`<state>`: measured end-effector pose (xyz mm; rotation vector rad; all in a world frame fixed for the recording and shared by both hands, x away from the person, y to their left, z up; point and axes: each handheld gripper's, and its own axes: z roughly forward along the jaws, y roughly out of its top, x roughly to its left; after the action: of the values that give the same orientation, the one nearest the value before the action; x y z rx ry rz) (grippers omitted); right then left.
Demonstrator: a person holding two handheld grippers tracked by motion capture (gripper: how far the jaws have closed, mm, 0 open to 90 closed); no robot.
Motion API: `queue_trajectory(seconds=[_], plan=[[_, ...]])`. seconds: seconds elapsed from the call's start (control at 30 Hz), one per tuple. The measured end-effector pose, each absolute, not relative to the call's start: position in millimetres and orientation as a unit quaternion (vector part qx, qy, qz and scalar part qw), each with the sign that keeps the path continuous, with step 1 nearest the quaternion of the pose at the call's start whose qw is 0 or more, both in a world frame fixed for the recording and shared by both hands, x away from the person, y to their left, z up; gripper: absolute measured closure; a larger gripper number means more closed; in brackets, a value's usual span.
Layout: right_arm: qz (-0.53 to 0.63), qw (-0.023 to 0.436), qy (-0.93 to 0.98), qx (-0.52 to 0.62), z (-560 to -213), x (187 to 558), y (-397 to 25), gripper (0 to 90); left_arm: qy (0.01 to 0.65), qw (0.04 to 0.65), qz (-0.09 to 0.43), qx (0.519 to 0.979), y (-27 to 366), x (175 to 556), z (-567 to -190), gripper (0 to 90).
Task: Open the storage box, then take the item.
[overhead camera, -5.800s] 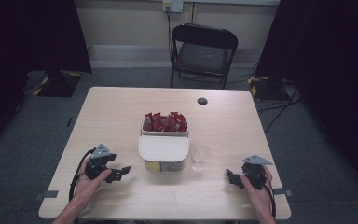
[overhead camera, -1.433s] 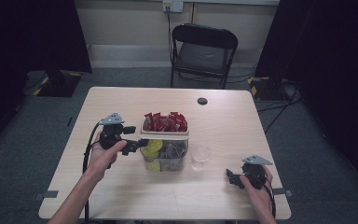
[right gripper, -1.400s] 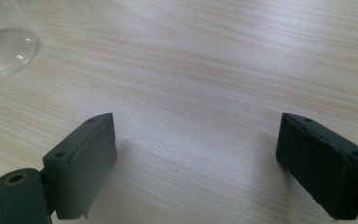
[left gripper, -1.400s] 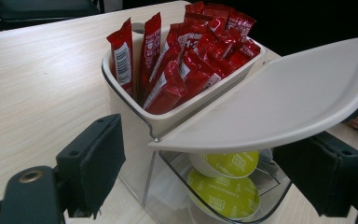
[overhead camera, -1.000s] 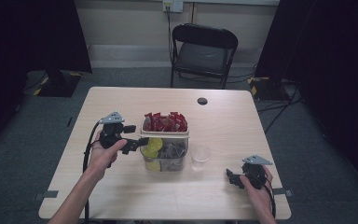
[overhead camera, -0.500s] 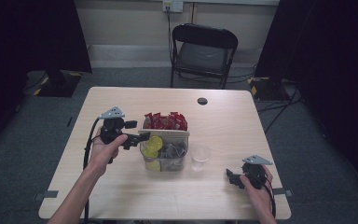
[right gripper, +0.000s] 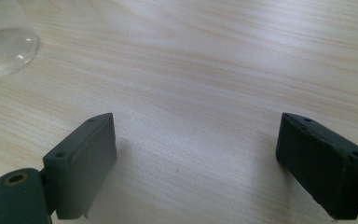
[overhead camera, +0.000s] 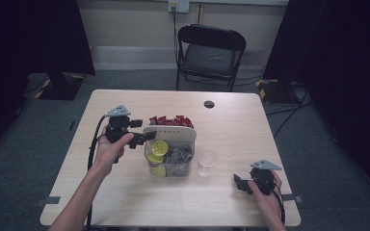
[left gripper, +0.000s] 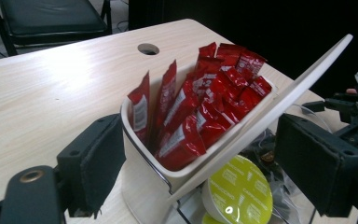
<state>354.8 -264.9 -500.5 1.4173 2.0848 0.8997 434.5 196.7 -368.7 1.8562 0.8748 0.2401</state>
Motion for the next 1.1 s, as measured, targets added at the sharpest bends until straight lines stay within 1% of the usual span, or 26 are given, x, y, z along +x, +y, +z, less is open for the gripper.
queue_trajectory(seconds=[0.27, 0.33, 0.57, 0.73, 0.93, 1.0, 1.03, 1.1], plan=[[0.327, 0.230, 0.758, 0.515, -500.5, 354.8, -264.9, 11.5, 0.375, 0.512, 0.095, 0.767, 198.4, 440.1, -371.2, 16.0], [0.327, 0.230, 0.758, 0.515, -500.5, 354.8, -264.9, 11.5, 0.377, 0.506, 0.104, 0.769, 199.0, 439.8, -370.6, 15.9], [0.327, 0.230, 0.758, 0.515, -500.5, 354.8, -264.9, 11.5, 0.394, 0.509, 0.106, 0.758, 201.0, 447.9, -376.3, 16.1], [0.328, 0.230, 0.758, 0.515, -500.5, 354.9, -265.0, 11.5, 0.395, 0.513, 0.099, 0.756, 201.0, 450.2, -378.5, 14.0], [0.330, 0.229, 0.762, 0.508, -500.4, 352.9, -265.3, 12.7, 0.396, 0.509, 0.104, 0.757, 198.2, 448.5, -378.0, 15.3], [0.333, 0.222, 0.763, 0.507, -499.2, 352.4, -265.6, 14.3, 0.398, 0.505, 0.106, 0.758, 198.0, 447.8, -377.9, 15.3], [0.339, 0.211, 0.764, 0.508, -497.3, 351.9, -265.5, 14.7, 0.400, 0.504, 0.109, 0.758, 198.3, 446.5, -377.6, 15.3], [0.342, 0.211, 0.764, 0.504, -494.1, 351.3, -264.9, 14.6, 0.398, 0.502, 0.112, 0.760, 198.9, 446.2, -377.4, 15.6]])
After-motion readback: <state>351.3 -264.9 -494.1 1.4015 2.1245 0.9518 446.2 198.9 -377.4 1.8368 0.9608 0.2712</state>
